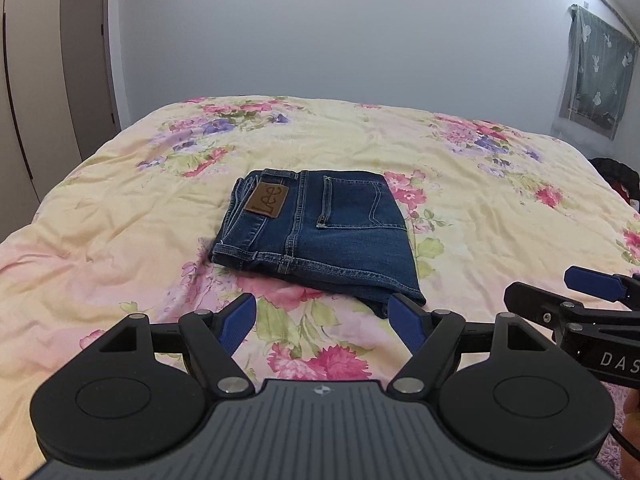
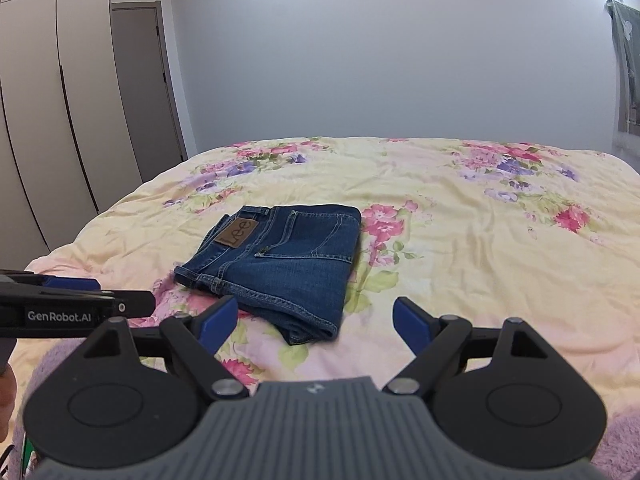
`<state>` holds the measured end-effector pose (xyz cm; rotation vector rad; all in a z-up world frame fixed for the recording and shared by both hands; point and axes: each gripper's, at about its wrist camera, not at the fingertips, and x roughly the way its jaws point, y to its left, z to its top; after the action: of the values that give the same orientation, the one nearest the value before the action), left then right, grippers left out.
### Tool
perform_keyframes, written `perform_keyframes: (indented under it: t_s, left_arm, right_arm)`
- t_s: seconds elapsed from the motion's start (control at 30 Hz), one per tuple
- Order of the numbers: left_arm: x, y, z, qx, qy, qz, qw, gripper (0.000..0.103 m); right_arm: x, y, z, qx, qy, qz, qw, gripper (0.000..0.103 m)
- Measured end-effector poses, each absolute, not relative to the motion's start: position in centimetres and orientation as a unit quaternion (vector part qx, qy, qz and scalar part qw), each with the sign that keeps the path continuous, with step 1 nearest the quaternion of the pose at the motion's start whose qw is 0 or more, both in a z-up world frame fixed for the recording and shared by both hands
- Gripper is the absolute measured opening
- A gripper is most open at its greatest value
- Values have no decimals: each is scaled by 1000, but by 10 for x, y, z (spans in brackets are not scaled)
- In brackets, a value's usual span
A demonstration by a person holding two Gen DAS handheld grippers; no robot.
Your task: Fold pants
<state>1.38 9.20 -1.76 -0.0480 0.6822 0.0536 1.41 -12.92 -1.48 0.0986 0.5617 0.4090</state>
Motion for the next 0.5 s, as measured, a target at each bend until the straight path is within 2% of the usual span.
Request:
perform_keyframes:
  t_s: [0.5]
  left_arm:
    - [13,84,-19,-8,342,28,939,88]
  right_arm:
    - [13,-134,-14,51,265,200,942,81]
